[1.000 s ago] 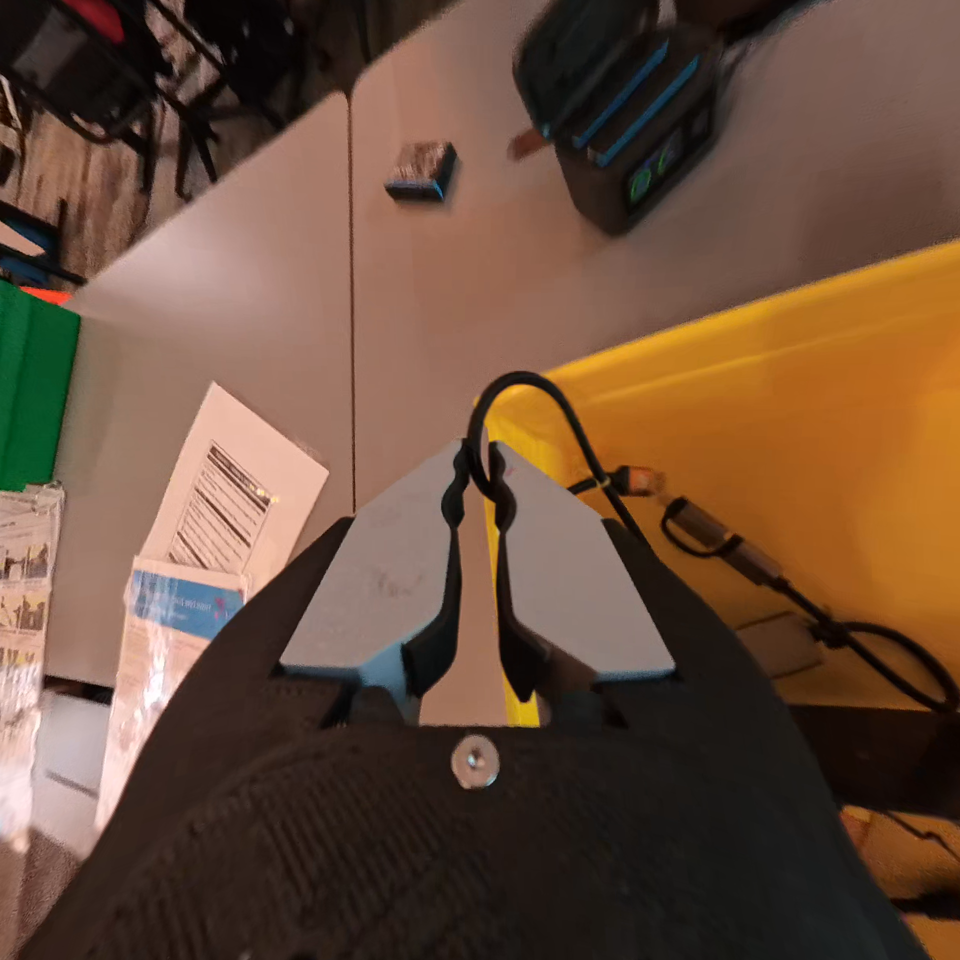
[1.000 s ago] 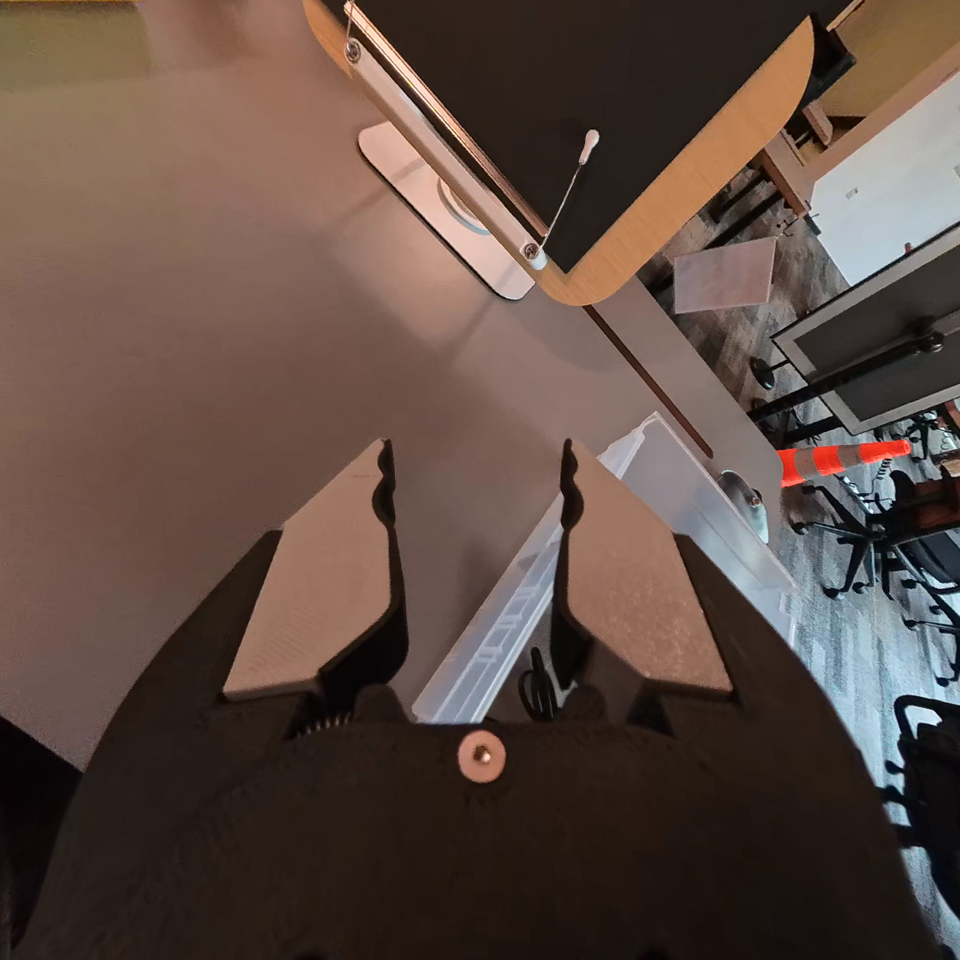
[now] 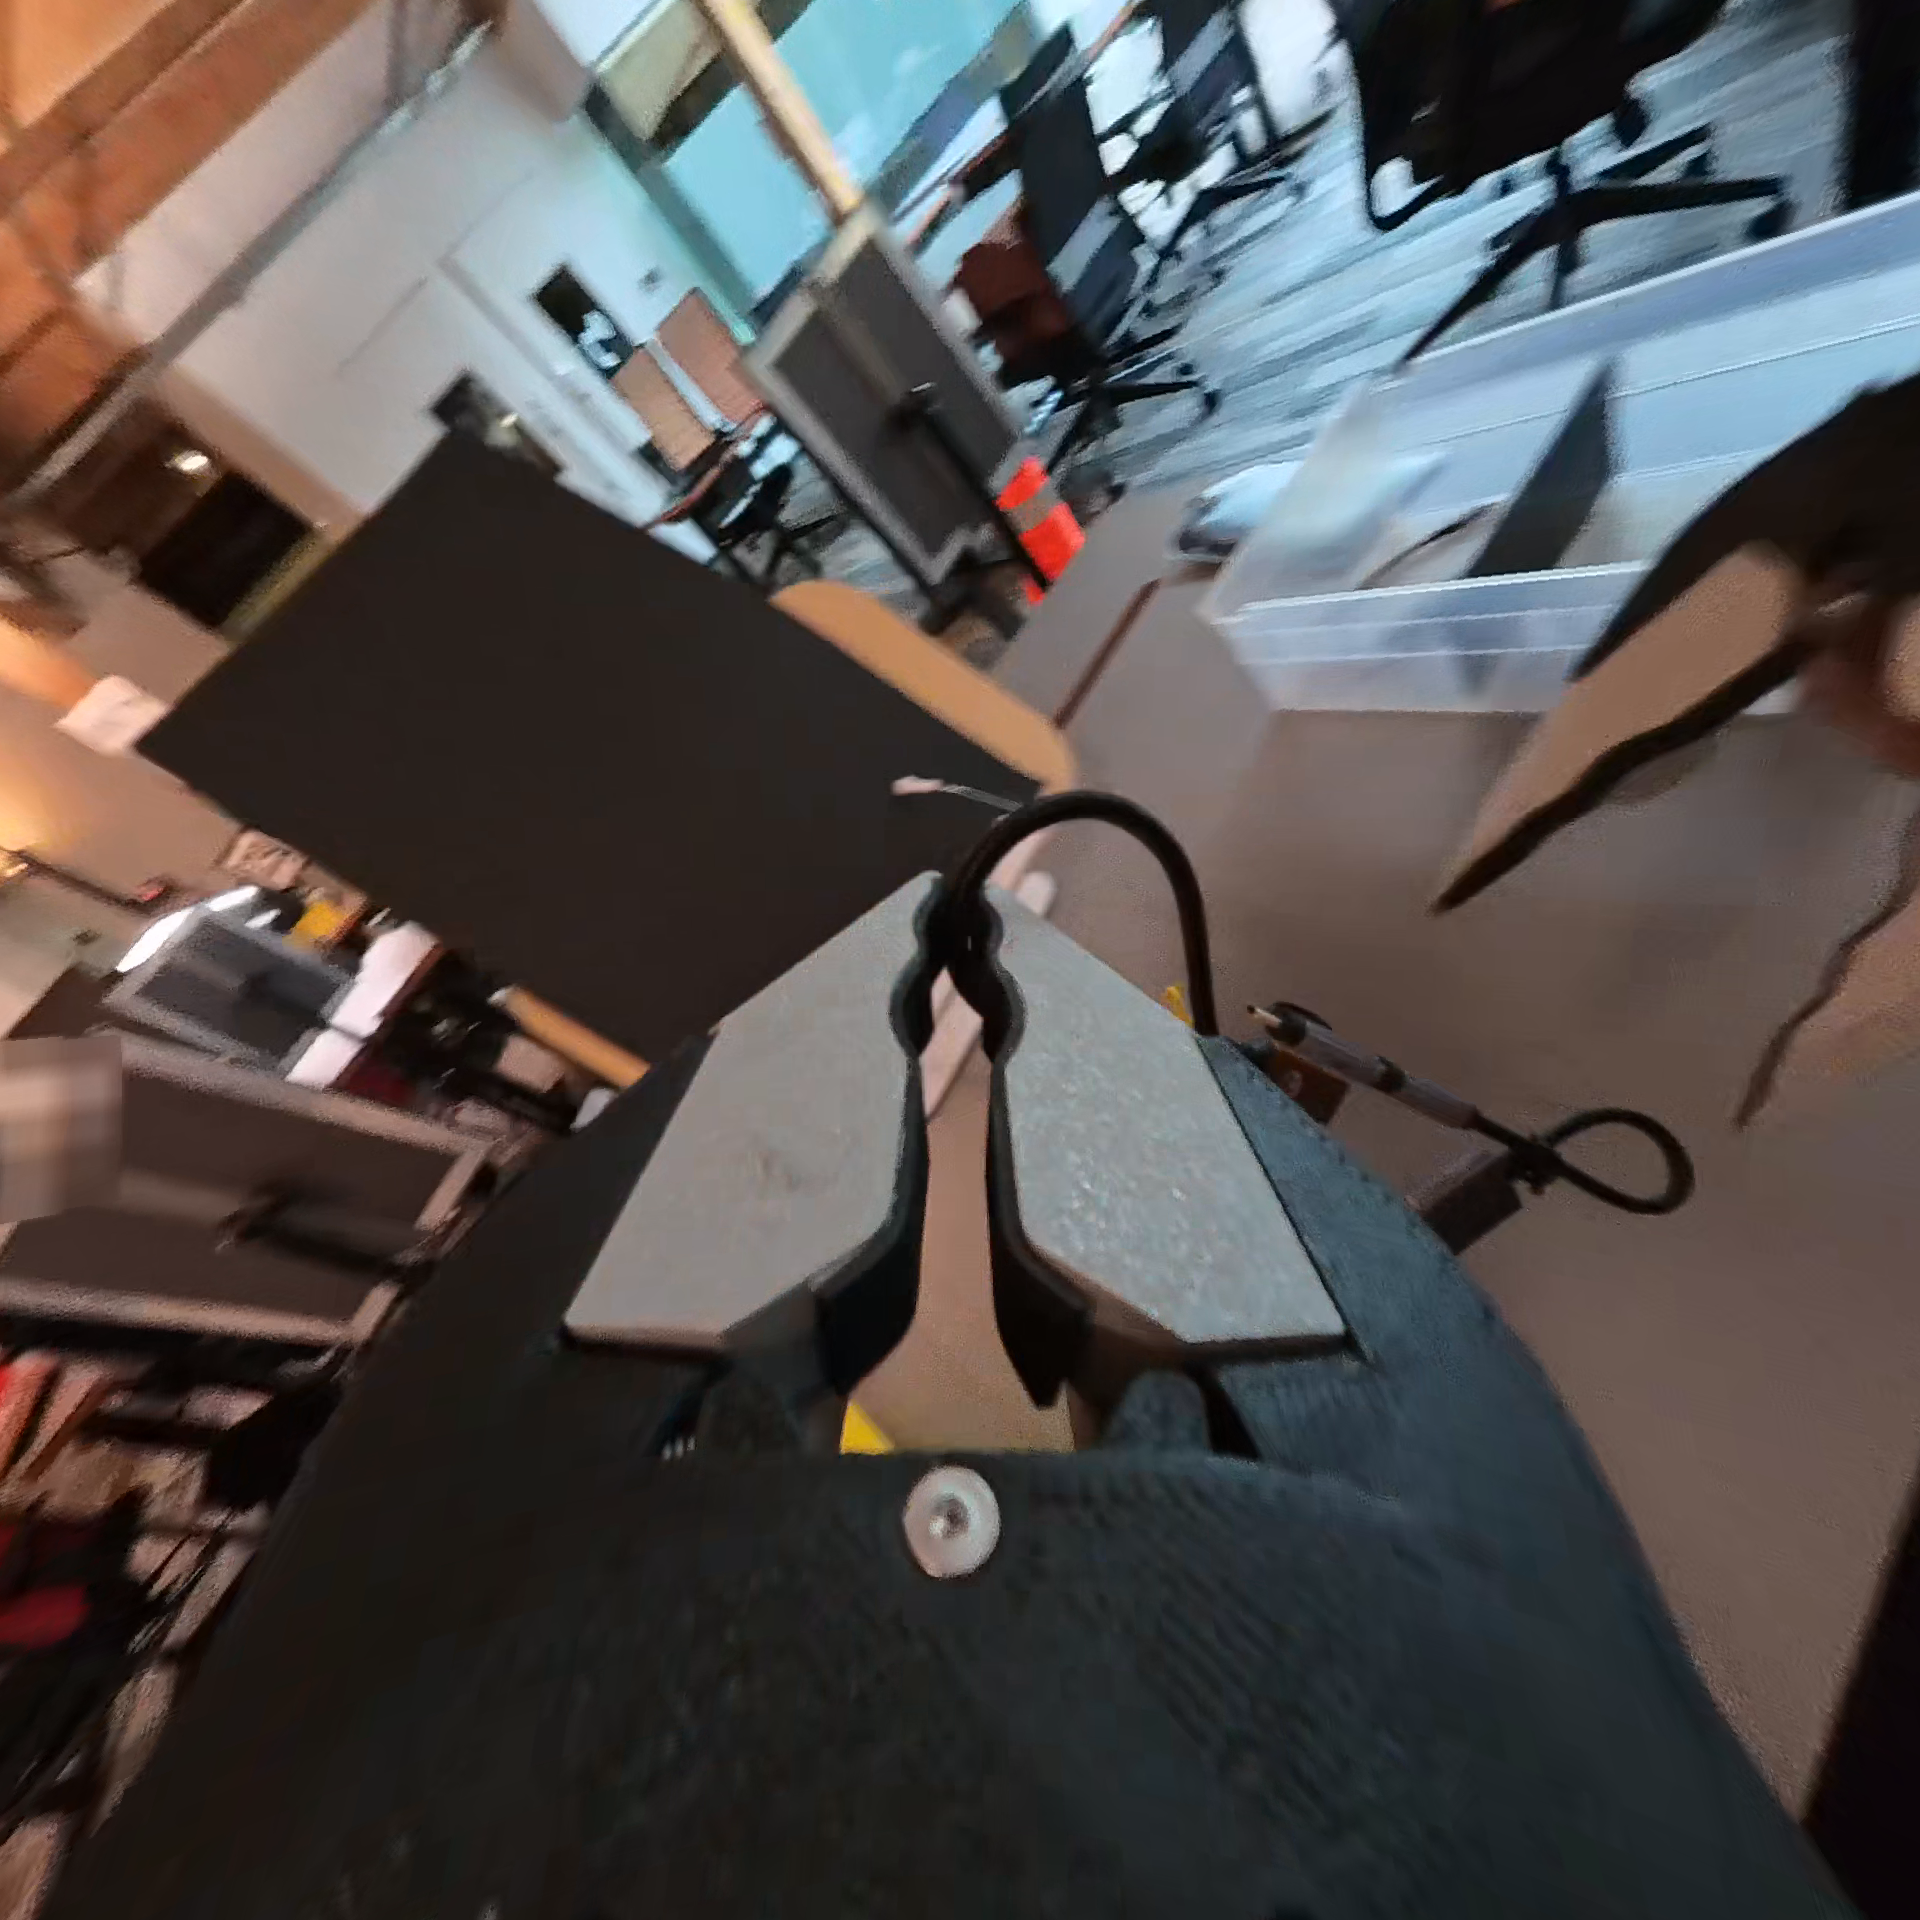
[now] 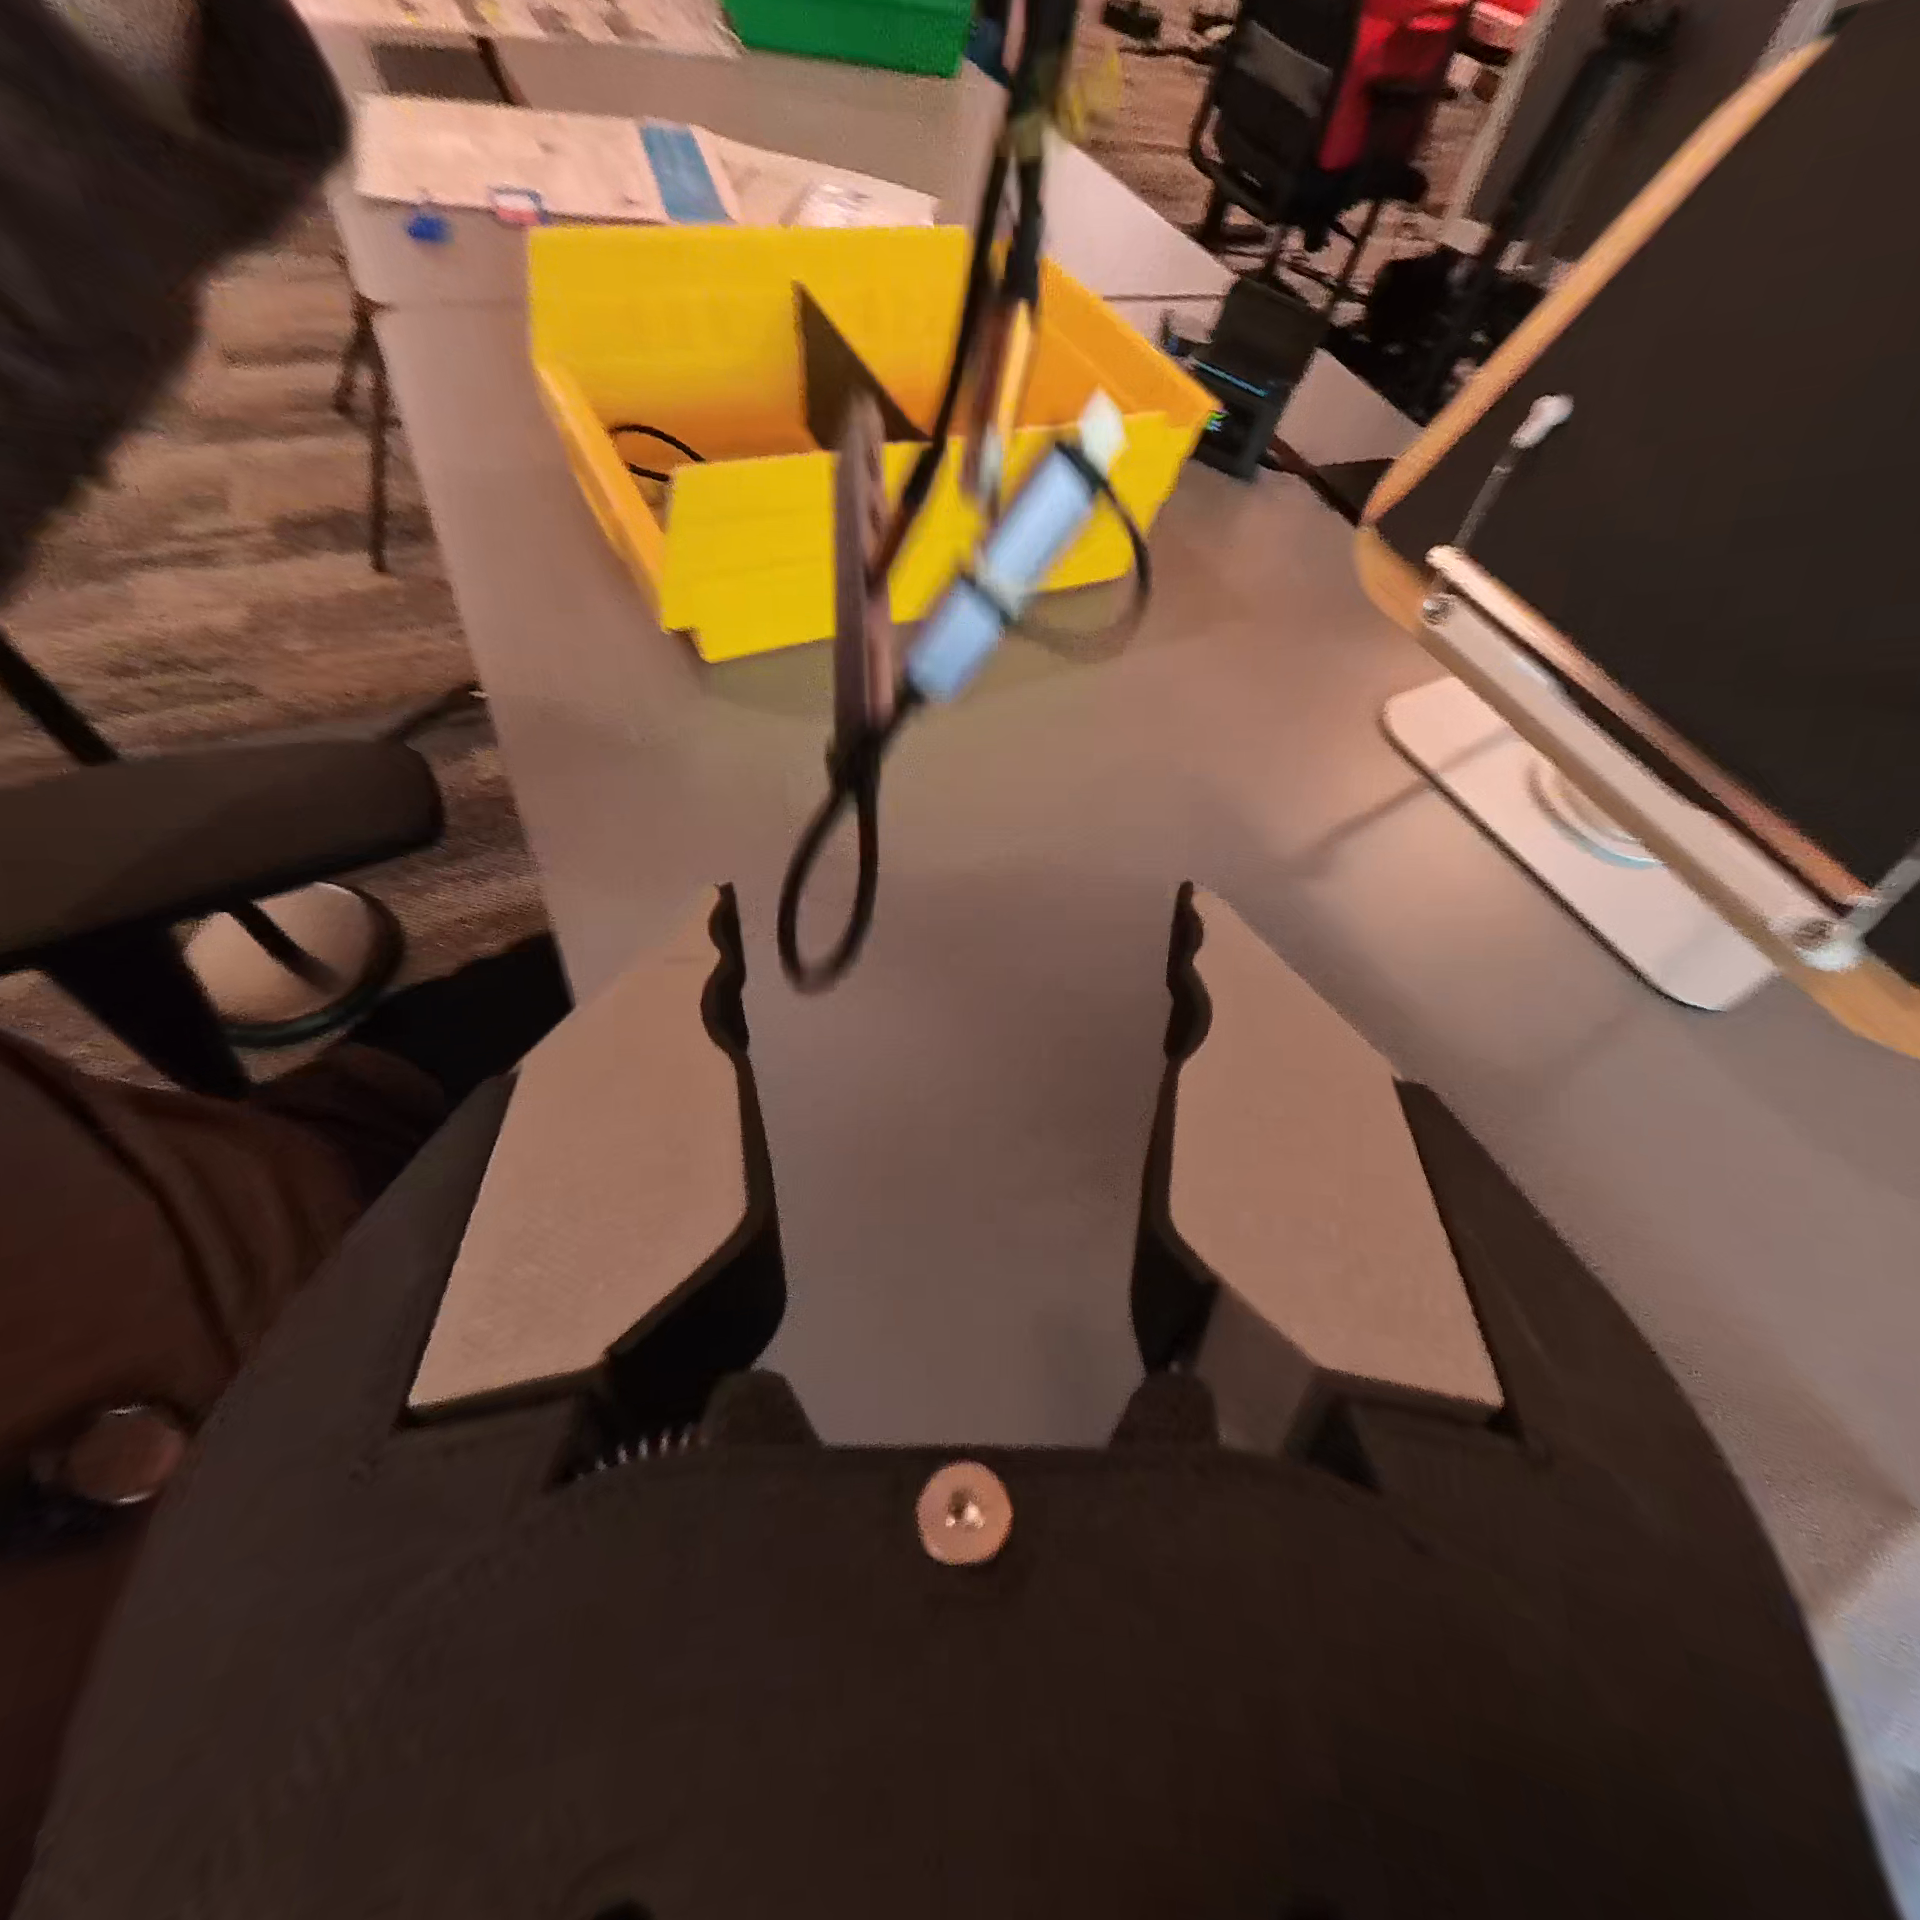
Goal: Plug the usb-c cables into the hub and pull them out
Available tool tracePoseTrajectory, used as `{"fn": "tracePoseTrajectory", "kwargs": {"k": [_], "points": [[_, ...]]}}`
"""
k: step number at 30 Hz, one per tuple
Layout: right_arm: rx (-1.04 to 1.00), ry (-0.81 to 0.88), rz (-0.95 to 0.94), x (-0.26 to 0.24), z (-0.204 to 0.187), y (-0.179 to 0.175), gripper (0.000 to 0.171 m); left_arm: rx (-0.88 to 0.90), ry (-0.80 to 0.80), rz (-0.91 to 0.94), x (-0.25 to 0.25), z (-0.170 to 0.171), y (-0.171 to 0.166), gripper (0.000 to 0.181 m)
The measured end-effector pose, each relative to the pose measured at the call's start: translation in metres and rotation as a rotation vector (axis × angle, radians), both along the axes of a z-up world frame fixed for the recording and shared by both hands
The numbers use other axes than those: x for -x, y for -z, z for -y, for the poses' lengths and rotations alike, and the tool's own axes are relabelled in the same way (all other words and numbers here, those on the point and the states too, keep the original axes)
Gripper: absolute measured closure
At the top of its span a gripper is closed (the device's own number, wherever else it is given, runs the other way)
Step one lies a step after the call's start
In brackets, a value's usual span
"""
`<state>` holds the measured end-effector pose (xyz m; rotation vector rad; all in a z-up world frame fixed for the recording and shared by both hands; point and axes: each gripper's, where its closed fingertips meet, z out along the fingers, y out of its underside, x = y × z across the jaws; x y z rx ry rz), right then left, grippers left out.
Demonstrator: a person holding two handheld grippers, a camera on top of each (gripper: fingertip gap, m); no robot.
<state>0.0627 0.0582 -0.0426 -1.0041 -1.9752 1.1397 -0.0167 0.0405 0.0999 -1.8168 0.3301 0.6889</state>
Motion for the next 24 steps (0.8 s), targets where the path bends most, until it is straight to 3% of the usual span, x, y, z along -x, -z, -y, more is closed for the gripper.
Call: {"fn": "tracePoseTrajectory", "kwargs": {"k": [3, 5, 7, 11, 13, 16, 20, 24], "points": [[0.06, -0.077, 0.112, 0.003, 0.025, 0.028, 0.083, -0.005, 0.099, 0.038, -0.04, -0.022, 0.025, 0.18], [0.019, -0.043, 0.177, 0.012, 0.02, 0.052, 0.09, -0.018, 0.139, 0.062, -0.056, -0.031, 0.033, 0.18], [-0.001, -0.042, 0.208, 0.019, 0.015, 0.067, 0.125, -0.035, 0.177, 0.102, -0.065, -0.035, 0.036, 0.18], [0.071, -0.124, 0.215, 0.017, 0.014, 0.064, 0.165, -0.078, 0.166, 0.141, -0.055, -0.033, 0.037, 0.18], [0.09, -0.153, 0.207, 0.015, 0.01, 0.06, 0.165, -0.094, 0.172, 0.184, -0.049, -0.025, 0.042, 0.178], [0.119, -0.168, 0.205, 0.012, 0.001, 0.057, 0.165, -0.077, 0.16, 0.271, -0.036, -0.006, 0.064, 0.153], [0.154, -0.238, 0.174, 0.005, 0.0, 0.048, 0.165, -0.076, 0.177, 0.426, -0.024, 0.012, 0.107, 0.137], [0.144, -0.242, 0.185, 0.004, 0.001, 0.051, 0.165, -0.031, 0.273, 0.53, -0.038, 0.012, 0.136, 0.134]]}}
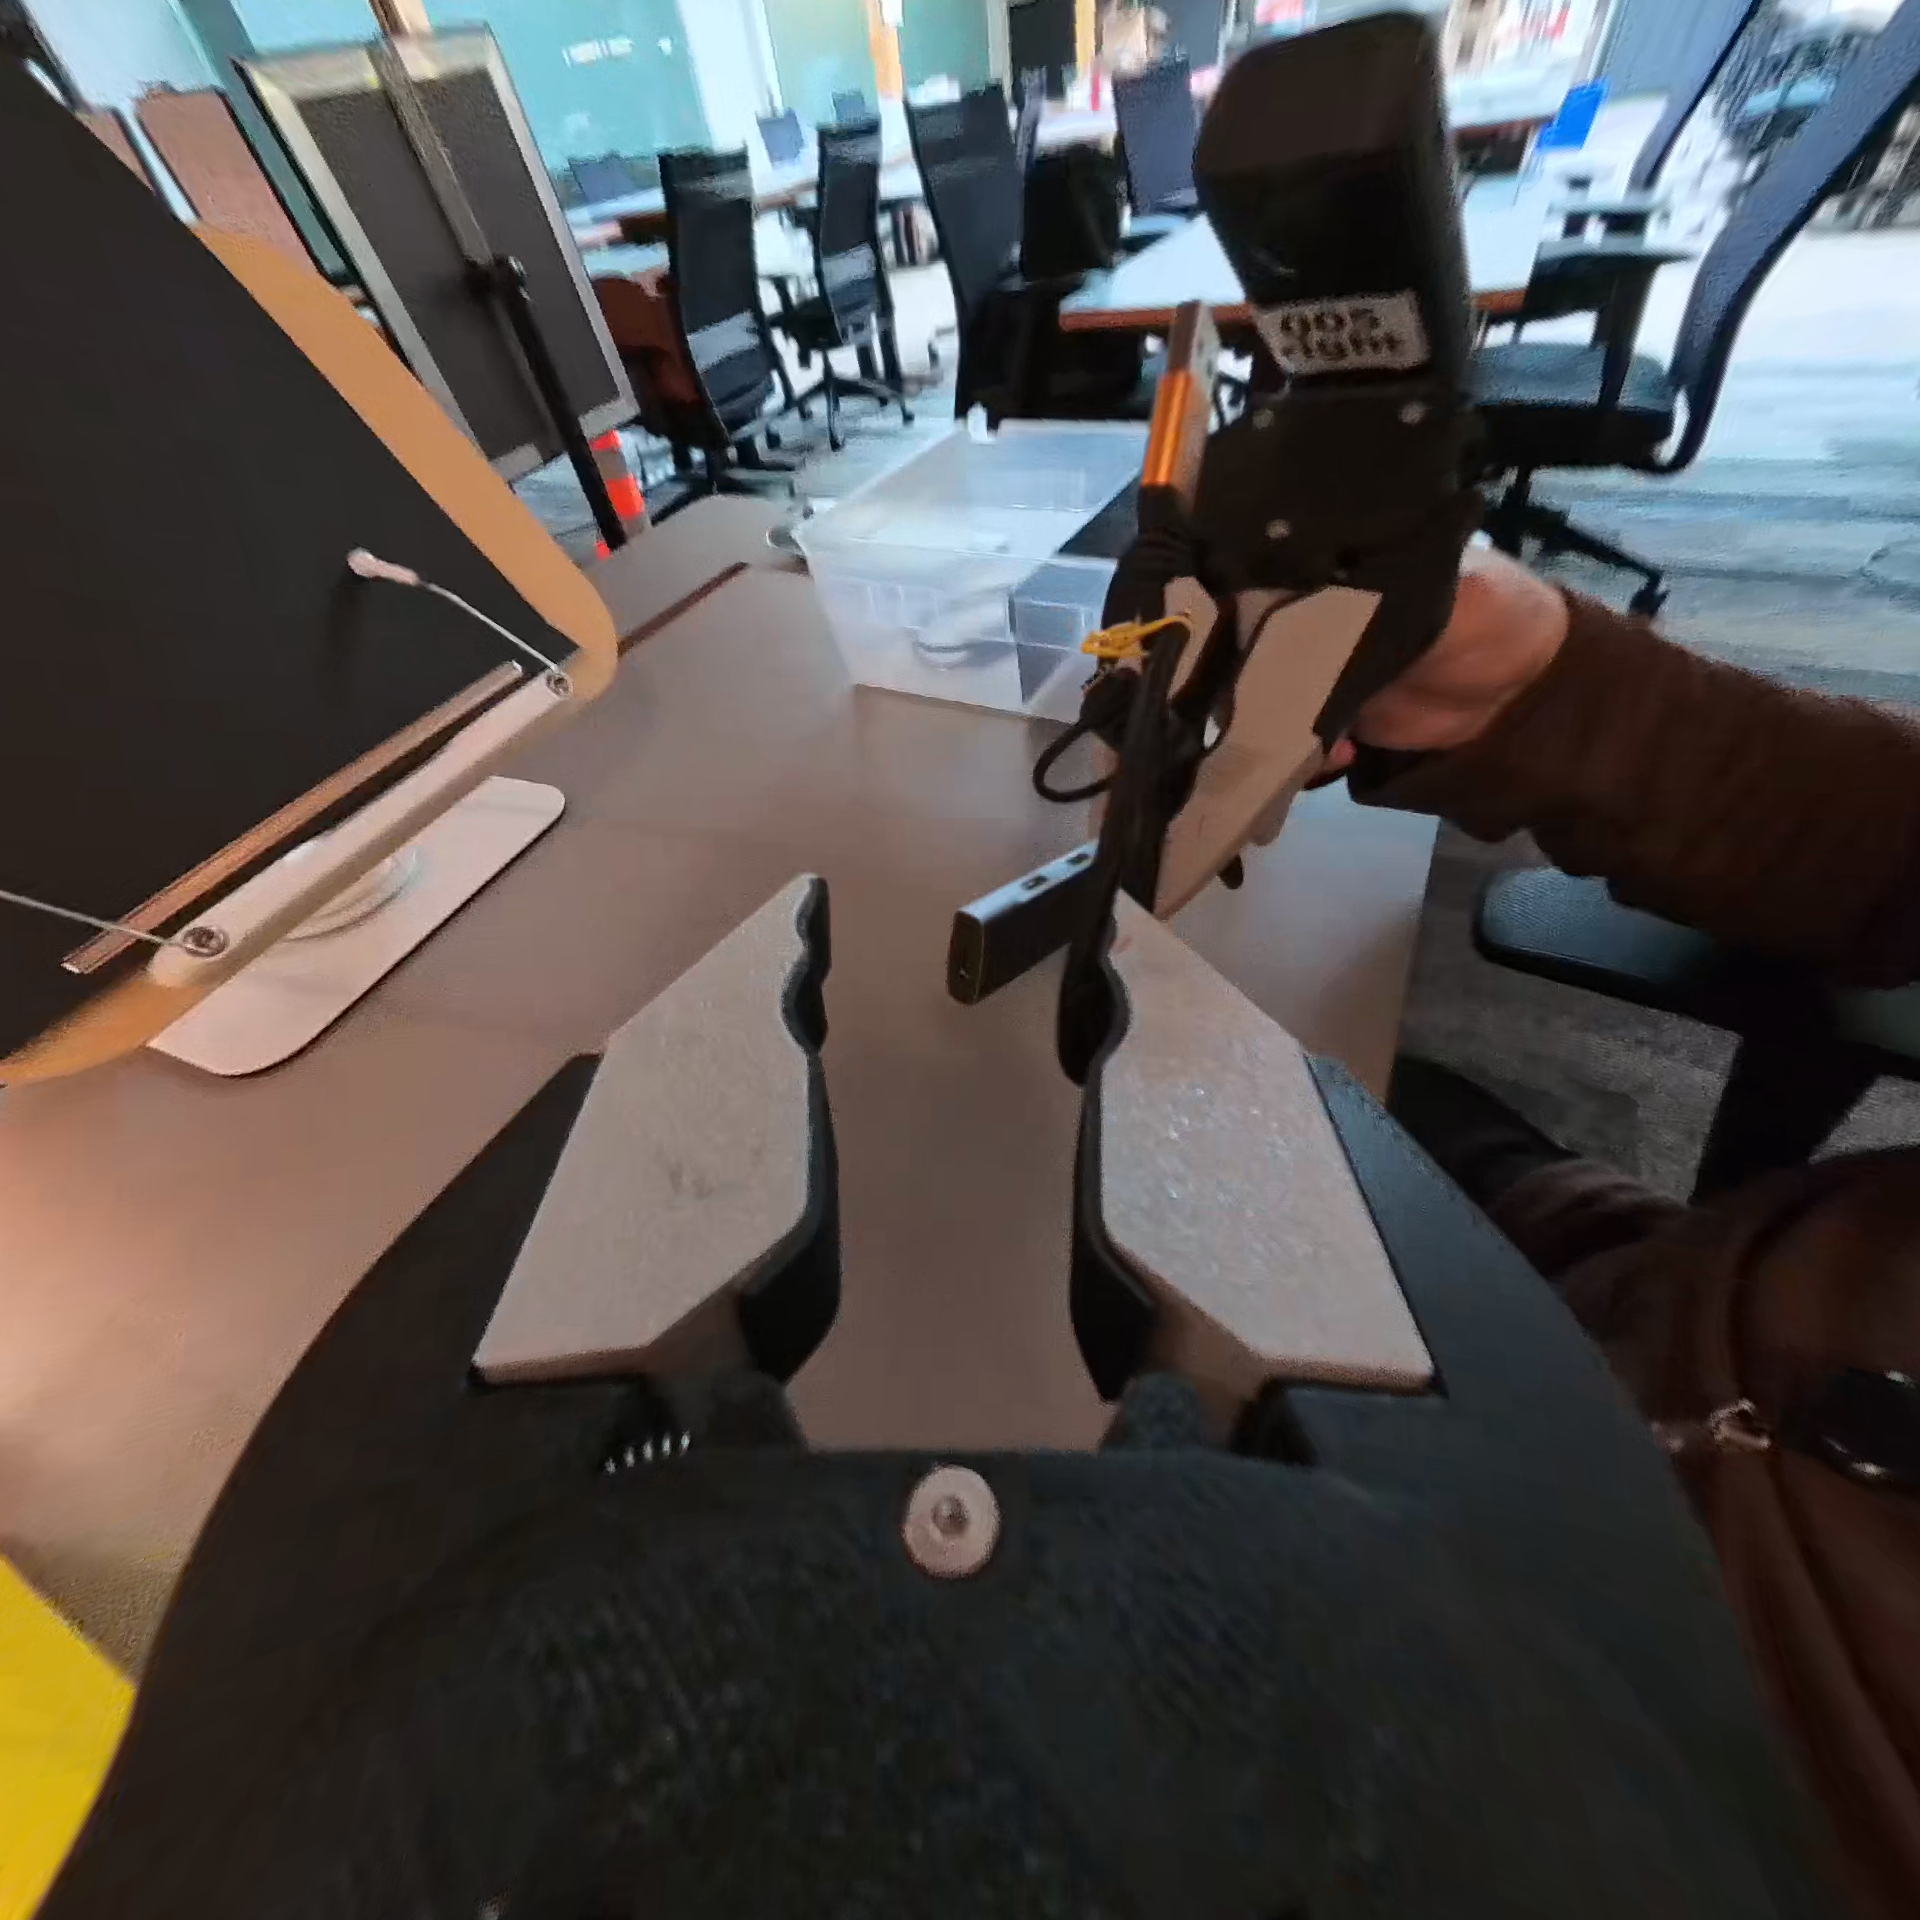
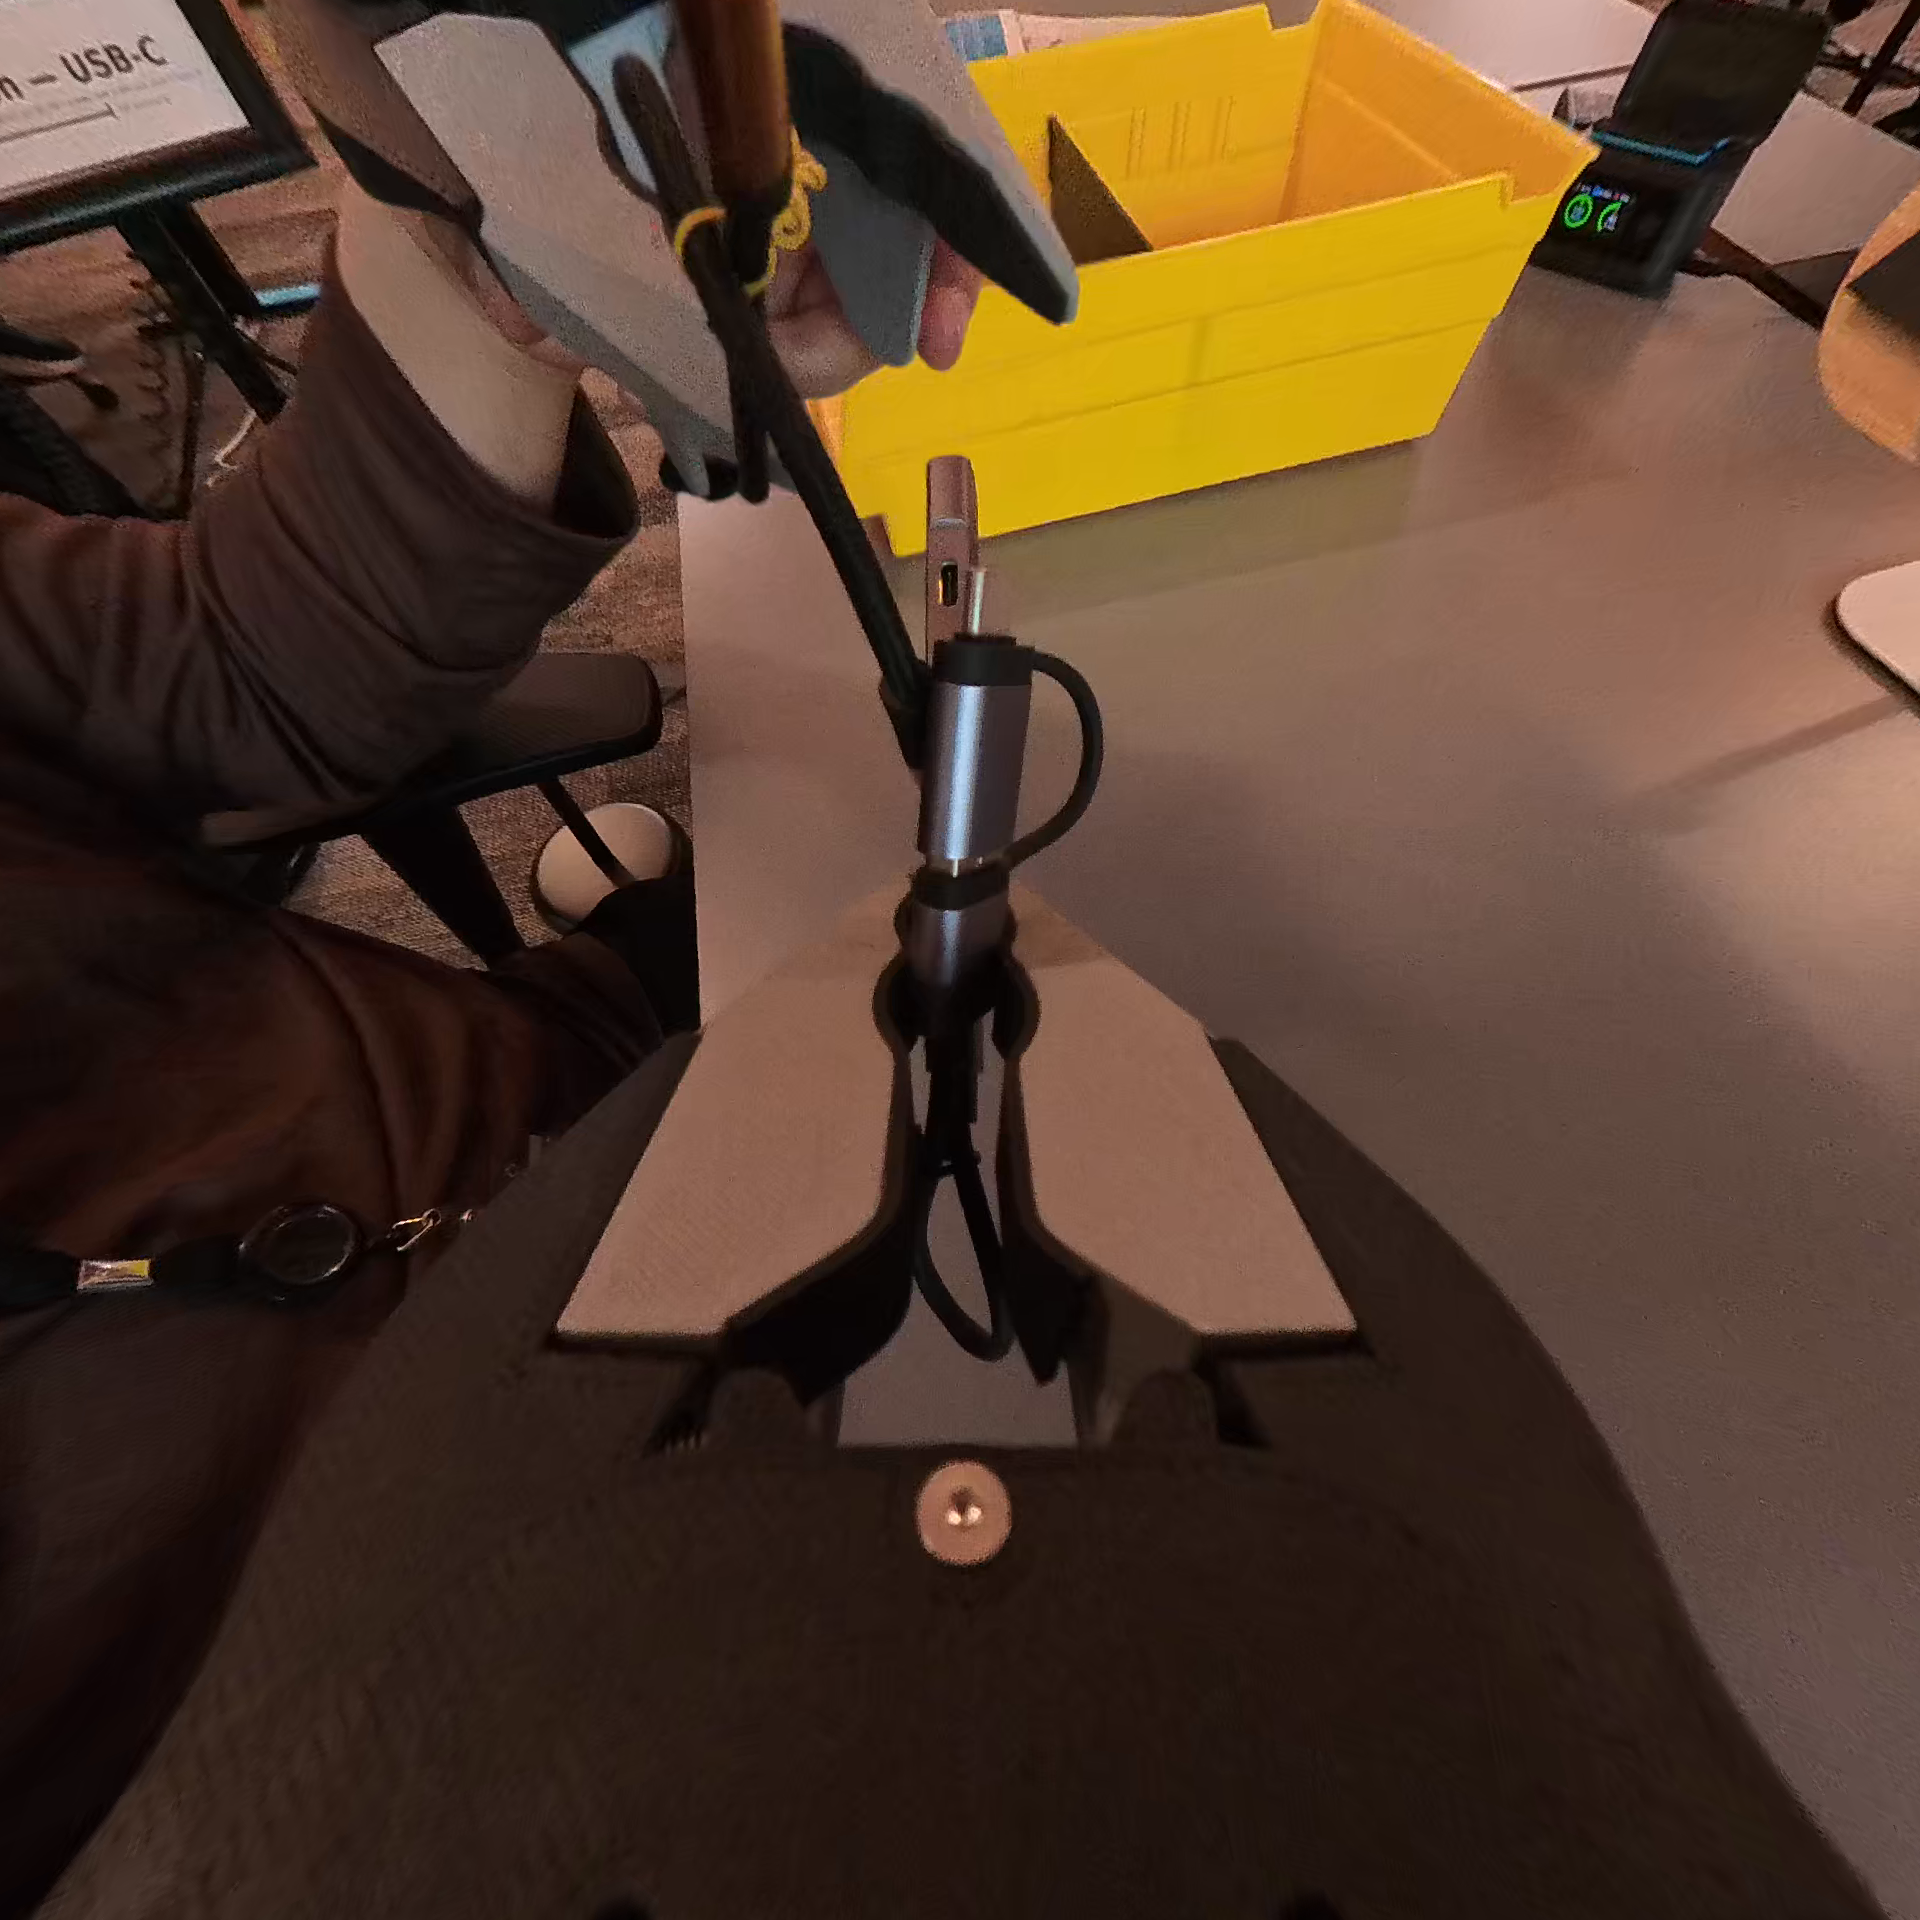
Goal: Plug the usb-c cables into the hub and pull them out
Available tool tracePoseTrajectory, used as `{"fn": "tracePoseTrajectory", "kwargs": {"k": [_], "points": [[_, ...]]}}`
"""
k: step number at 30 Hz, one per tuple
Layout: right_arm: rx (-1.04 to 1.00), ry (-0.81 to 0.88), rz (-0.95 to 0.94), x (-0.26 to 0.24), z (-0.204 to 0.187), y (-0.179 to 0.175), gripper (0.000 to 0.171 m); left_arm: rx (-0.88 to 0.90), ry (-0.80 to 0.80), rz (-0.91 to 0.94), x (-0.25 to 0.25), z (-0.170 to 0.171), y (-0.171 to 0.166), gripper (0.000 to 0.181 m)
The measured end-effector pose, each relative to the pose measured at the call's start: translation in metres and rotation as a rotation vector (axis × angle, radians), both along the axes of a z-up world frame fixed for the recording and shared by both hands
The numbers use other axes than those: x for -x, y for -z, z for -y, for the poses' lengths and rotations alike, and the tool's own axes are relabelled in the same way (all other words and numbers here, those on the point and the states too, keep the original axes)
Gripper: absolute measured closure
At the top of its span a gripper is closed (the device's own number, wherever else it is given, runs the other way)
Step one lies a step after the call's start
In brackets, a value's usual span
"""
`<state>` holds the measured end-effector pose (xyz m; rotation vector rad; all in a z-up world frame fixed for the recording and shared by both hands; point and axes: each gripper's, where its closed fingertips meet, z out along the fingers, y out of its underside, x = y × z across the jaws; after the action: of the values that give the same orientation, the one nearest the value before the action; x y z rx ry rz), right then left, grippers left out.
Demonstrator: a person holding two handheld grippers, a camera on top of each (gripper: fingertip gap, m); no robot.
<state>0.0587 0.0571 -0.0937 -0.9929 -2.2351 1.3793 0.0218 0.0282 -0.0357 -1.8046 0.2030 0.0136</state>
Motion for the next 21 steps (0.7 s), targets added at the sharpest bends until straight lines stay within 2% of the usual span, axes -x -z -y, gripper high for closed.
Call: {"fn": "tracePoseTrajectory", "kwargs": {"k": [2, 5, 8, 10, 12, 15, 18, 21], "points": [[0.005, 0.014, 0.018, 0.002, -0.002, 0.003, 0.165, 0.034, -0.038, -0.031, 0.007, 0.002, 0.001, 0.124], [0.074, 0.048, 0.039, 0.005, -0.01, -0.001, 0.165, -0.019, -0.032, -0.023, 0.008, 0.012, -0.01, 0.123], [0.303, 0.071, 0.061, 0.009, -0.022, -0.019, 0.165, -0.032, -0.084, -0.029, 0.02, 0.024, -0.016, 0.12], [0.499, 0.039, 0.087, 0.007, -0.028, -0.032, 0.165, -0.057, -0.094, -0.019, 0.022, 0.027, -0.021, 0.123], [0.581, -0.024, 0.116, 0.001, -0.026, -0.037, 0.165, -0.056, -0.085, -0.015, 0.019, 0.025, -0.019, 0.127], [0.465, -0.115, 0.121, -0.012, -0.003, -0.031, 0.164, 0.002, -0.068, -0.026, 0.011, 0.008, 0.0, 0.127], [0.315, -0.173, 0.092, -0.023, 0.023, -0.027, 0.164, 0.057, 0.06, 0.029, -0.015, -0.011, 0.021, 0.129], [0.274, -0.171, 0.095, -0.029, 0.028, -0.029, 0.164, 0.083, 0.218, 0.085, -0.045, -0.015, 0.029, 0.16]]}}
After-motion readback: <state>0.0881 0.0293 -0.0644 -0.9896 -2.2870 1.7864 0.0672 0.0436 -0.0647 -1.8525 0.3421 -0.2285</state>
